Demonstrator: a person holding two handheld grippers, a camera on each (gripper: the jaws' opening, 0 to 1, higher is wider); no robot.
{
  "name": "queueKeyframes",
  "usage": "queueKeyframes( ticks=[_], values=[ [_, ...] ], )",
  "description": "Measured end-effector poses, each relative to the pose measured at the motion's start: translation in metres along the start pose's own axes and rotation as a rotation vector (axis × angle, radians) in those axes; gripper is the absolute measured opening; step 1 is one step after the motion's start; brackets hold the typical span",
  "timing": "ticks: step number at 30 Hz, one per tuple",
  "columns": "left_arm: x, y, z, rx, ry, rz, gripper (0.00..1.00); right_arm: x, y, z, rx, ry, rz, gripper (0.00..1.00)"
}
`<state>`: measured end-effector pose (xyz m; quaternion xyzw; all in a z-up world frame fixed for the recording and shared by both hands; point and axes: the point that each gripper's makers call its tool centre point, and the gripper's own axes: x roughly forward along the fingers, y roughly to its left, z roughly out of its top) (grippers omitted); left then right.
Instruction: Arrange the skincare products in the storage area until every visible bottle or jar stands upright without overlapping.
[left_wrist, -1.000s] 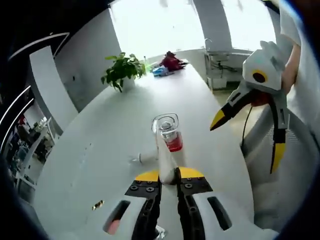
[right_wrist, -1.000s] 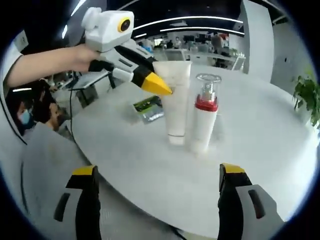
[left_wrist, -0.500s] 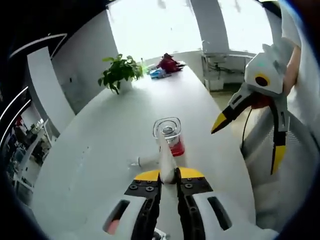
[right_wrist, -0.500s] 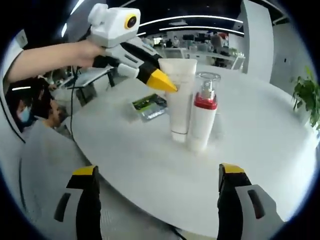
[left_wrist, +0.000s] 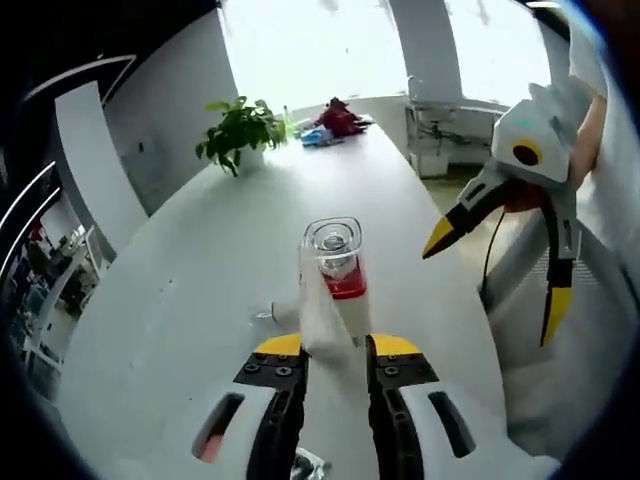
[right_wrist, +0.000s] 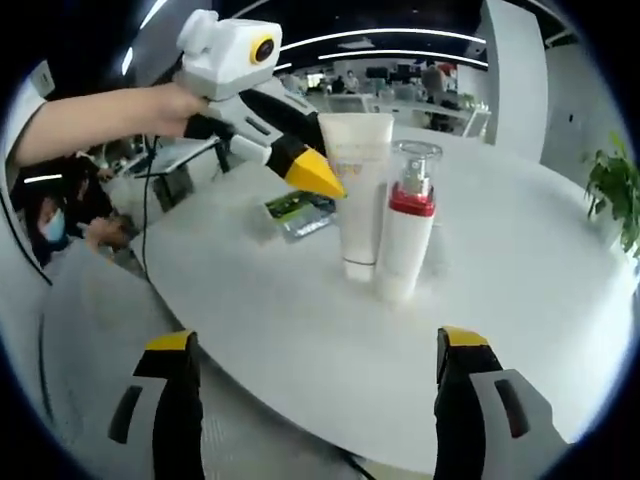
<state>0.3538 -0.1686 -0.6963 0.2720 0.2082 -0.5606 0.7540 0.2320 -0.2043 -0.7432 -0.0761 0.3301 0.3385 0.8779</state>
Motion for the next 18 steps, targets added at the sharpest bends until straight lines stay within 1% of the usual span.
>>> queueKeyframes(
  ticks=[4,5,8,9,12,15,18],
  values=[
    [0.004,0.005,-0.001,-0.055,-0.015,-0.007,0.19,0.0,0.0,0.0,0.0,0.002,0.001,0.98],
    [0.006,0.0,-0.003,-0.067,-0.01,-0.025,0.19,0.0,0.0,0.0,0.001,0.002,0.0,0.98],
    [0.009,-0.006,-0.007,-0.087,0.002,-0.04,0.2,0.0,0.0,-0.001,0.001,0.004,0.0,0.97],
    [0.01,-0.007,-0.009,-0.105,-0.001,-0.055,0.2,0.0,0.0,-0.001,0.003,0.003,0.0,0.97],
    [0.011,-0.01,-0.008,-0.122,-0.009,-0.07,0.2,0.0,-0.001,-0.001,0.003,0.003,0.0,0.97],
    [0.01,-0.01,-0.008,-0.136,-0.013,-0.069,0.2,0.0,-0.001,-0.001,0.003,0.005,0.0,0.97],
    [0.009,-0.005,-0.011,-0.175,-0.023,-0.065,0.2,0.0,0.0,-0.001,0.002,0.006,0.001,0.97]
  ],
)
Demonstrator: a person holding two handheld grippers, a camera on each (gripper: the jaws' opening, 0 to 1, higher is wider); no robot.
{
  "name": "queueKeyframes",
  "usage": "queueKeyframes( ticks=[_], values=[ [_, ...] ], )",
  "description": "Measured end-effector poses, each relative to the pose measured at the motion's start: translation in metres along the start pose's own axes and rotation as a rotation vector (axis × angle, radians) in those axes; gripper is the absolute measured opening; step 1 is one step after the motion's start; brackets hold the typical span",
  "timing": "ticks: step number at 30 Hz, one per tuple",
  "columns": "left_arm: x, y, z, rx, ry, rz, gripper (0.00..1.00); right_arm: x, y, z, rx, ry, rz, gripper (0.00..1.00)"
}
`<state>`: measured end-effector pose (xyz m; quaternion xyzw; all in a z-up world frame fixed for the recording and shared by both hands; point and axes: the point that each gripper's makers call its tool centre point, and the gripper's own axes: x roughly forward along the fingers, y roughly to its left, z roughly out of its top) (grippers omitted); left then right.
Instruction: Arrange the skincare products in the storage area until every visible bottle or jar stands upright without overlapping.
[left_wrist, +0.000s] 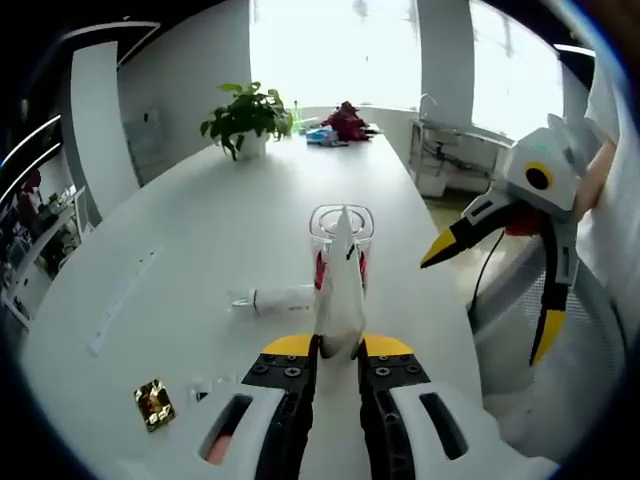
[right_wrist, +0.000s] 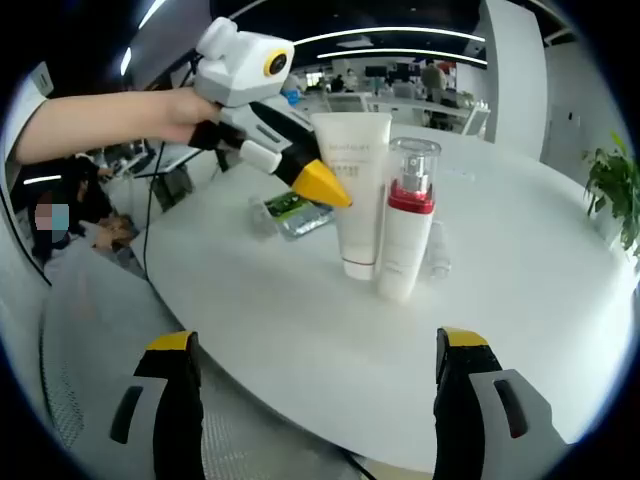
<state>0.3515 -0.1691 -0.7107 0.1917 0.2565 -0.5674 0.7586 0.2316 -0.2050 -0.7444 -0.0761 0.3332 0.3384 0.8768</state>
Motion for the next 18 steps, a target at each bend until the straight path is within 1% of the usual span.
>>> queueKeyframes(
  ticks=[2,4,6,10,14,18],
  values=[
    [0.0,0.003,-0.001,-0.037,-0.009,-0.007,0.19,0.0,0.0,0.0,0.001,0.002,0.002,0.97],
    [0.0,0.004,-0.002,-0.097,-0.025,-0.024,0.19,0.0,0.0,-0.001,0.002,0.002,0.002,0.97],
    [0.002,-0.003,-0.001,-0.142,-0.041,-0.045,0.19,0.0,0.0,0.0,0.004,0.001,0.002,0.97],
    [0.001,-0.006,0.001,-0.149,-0.051,-0.041,0.2,-0.001,0.0,0.0,0.004,0.002,0.002,0.97],
    [0.002,-0.009,0.003,-0.138,-0.045,-0.04,0.2,-0.001,0.0,0.0,0.004,0.004,0.002,0.97],
    [0.001,-0.008,0.002,-0.151,-0.044,-0.031,0.21,-0.001,0.0,0.0,0.004,0.004,0.004,0.97]
  ],
)
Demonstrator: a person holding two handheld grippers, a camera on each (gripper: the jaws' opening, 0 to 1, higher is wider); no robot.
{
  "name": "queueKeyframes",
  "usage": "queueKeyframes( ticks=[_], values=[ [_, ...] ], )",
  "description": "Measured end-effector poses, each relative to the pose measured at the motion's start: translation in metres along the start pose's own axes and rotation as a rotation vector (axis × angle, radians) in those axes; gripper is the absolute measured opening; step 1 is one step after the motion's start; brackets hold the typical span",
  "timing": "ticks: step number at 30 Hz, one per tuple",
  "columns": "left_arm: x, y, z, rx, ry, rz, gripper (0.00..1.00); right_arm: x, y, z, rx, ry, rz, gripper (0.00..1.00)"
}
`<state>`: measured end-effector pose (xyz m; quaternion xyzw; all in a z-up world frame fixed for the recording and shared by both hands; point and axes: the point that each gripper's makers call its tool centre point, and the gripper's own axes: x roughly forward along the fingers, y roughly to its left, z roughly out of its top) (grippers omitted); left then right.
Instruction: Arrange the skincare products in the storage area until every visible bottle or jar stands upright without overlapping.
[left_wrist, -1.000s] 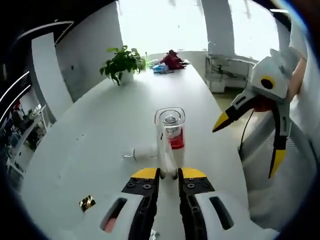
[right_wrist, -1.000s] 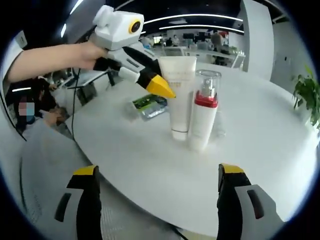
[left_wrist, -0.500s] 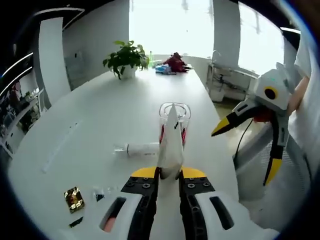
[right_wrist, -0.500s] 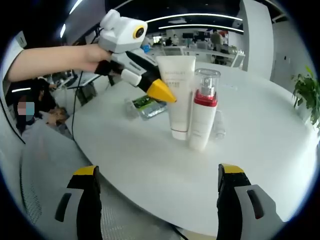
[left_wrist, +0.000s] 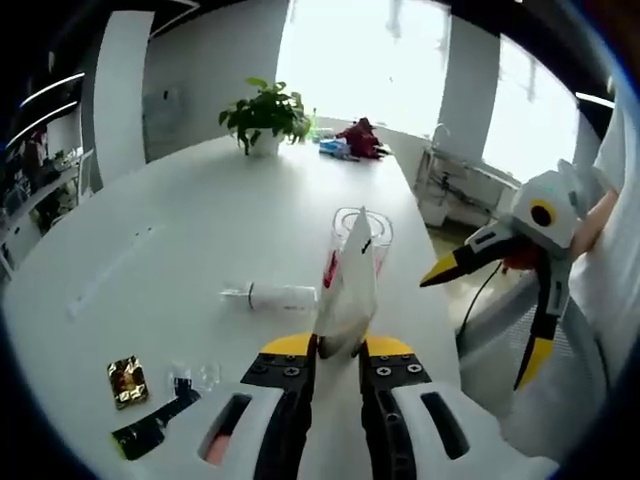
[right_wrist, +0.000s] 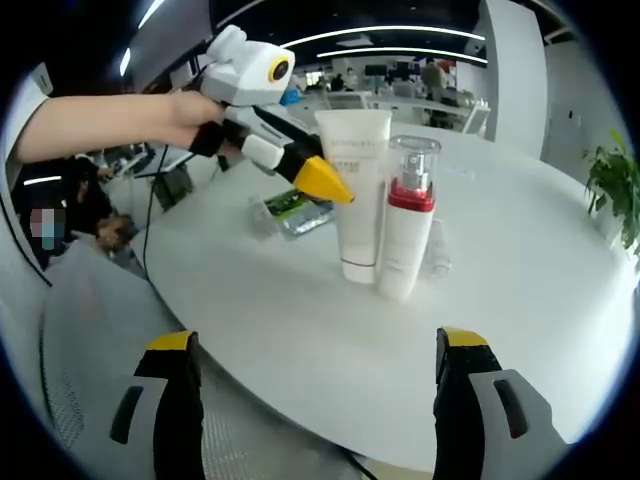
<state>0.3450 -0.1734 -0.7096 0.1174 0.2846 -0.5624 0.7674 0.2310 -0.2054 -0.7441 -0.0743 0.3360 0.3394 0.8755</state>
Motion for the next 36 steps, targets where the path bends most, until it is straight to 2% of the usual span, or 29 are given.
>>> queueKeyframes(
  ticks=[5,8,14,18,20,22,25,31,36],
  values=[
    [0.0,0.0,-0.003,-0.002,0.015,0.008,0.22,-0.001,0.0,0.001,0.002,-0.001,-0.001,0.97],
    [0.001,0.001,-0.008,0.022,0.04,0.022,0.29,0.0,0.0,0.0,0.004,0.0,0.001,0.97],
    [-0.005,0.003,-0.012,0.003,0.039,0.037,0.35,0.001,0.001,0.0,-0.002,0.0,0.006,0.97],
    [-0.017,0.005,-0.017,-0.029,0.031,0.073,0.42,0.003,0.002,-0.001,-0.012,0.007,0.016,0.97],
    [-0.024,0.004,-0.017,-0.064,0.011,0.097,0.46,0.003,0.003,-0.001,-0.017,0.008,0.02,0.97],
    [-0.035,0.016,-0.022,-0.105,-0.008,0.123,0.5,0.004,0.003,-0.001,-0.021,0.009,0.023,0.96],
    [-0.048,0.02,-0.03,-0.153,-0.026,0.181,0.58,0.005,0.004,-0.002,-0.023,0.014,0.03,0.96],
    [-0.075,0.02,-0.048,-0.213,-0.057,0.254,0.73,0.006,0.008,-0.001,-0.016,0.009,0.05,0.95],
    [-0.097,0.02,-0.065,-0.3,-0.081,0.351,0.87,0.006,0.01,0.0,-0.015,0.002,0.065,0.94]
  ],
)
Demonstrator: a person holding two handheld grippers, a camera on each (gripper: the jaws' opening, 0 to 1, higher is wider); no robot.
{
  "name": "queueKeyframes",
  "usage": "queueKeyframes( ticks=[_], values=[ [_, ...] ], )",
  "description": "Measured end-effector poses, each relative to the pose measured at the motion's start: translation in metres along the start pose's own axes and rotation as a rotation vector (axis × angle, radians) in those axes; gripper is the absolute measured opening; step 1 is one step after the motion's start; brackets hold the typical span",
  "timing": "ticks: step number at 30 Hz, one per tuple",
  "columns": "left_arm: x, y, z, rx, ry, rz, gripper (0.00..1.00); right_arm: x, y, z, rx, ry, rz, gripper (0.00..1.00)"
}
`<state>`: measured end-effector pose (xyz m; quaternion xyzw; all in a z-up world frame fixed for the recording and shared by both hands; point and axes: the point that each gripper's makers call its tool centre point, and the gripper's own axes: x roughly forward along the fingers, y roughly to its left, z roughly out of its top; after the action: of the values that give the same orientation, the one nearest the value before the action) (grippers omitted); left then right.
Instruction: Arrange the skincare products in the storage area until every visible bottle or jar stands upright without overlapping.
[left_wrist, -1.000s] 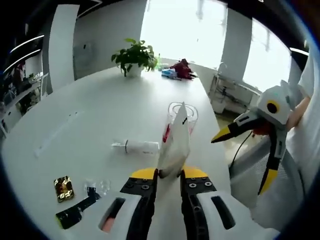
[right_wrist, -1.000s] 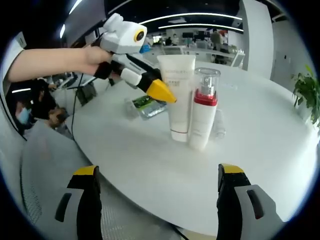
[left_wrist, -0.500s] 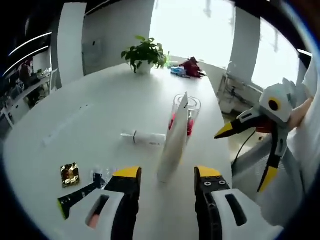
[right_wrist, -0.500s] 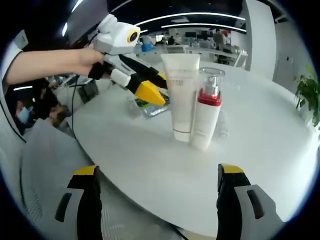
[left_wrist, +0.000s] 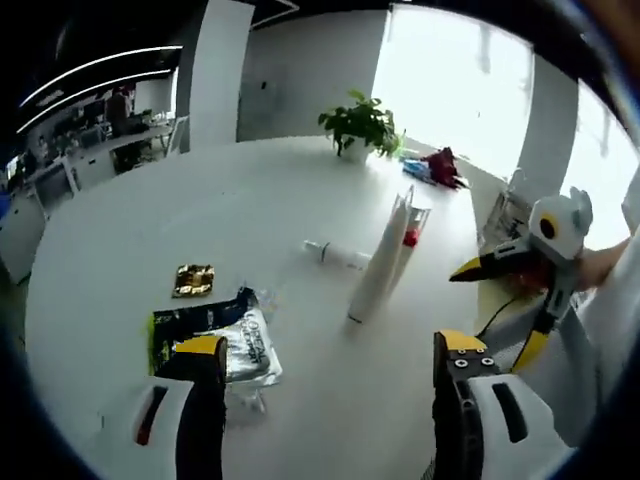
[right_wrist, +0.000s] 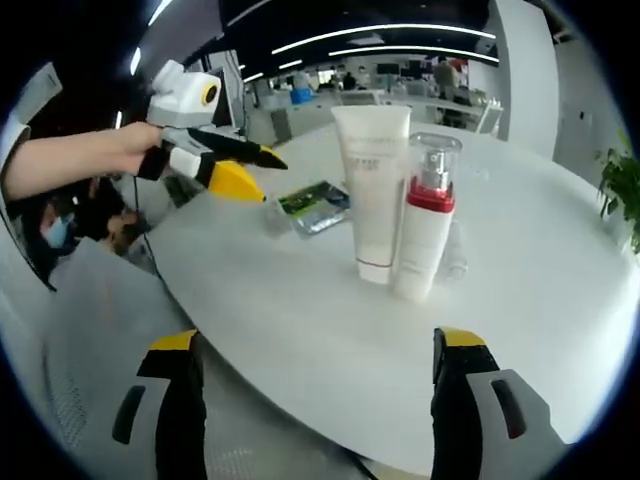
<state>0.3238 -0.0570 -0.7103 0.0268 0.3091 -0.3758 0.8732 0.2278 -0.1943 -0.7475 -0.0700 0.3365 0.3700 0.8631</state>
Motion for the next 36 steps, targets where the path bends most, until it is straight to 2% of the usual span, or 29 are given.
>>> queueKeyframes(
  ticks=[2,4,8,19,23,30,36],
  values=[
    [-0.009,0.004,-0.007,-0.042,0.004,0.037,0.9,0.001,0.001,-0.001,-0.004,0.005,0.007,0.94],
    [-0.017,0.005,-0.013,-0.089,0.005,0.047,0.92,0.001,0.003,-0.002,-0.013,0.011,0.014,0.94],
    [-0.034,0.014,-0.024,-0.122,-0.004,0.08,0.93,0.001,0.006,-0.002,-0.027,0.014,0.027,0.93],
    [-0.074,0.015,-0.065,-0.2,-0.018,0.166,0.92,0.002,0.013,-0.004,-0.05,0.027,0.055,0.93],
    [-0.086,0.012,-0.075,-0.214,-0.03,0.196,0.93,0.003,0.013,-0.006,-0.048,0.03,0.059,0.93],
    [-0.106,0.005,-0.088,-0.188,-0.023,0.242,0.92,0.002,0.013,-0.007,-0.04,0.03,0.06,0.93],
    [-0.121,-0.007,-0.09,-0.223,-0.058,0.275,0.92,0.004,0.011,-0.009,-0.041,0.035,0.062,0.93]
  ],
)
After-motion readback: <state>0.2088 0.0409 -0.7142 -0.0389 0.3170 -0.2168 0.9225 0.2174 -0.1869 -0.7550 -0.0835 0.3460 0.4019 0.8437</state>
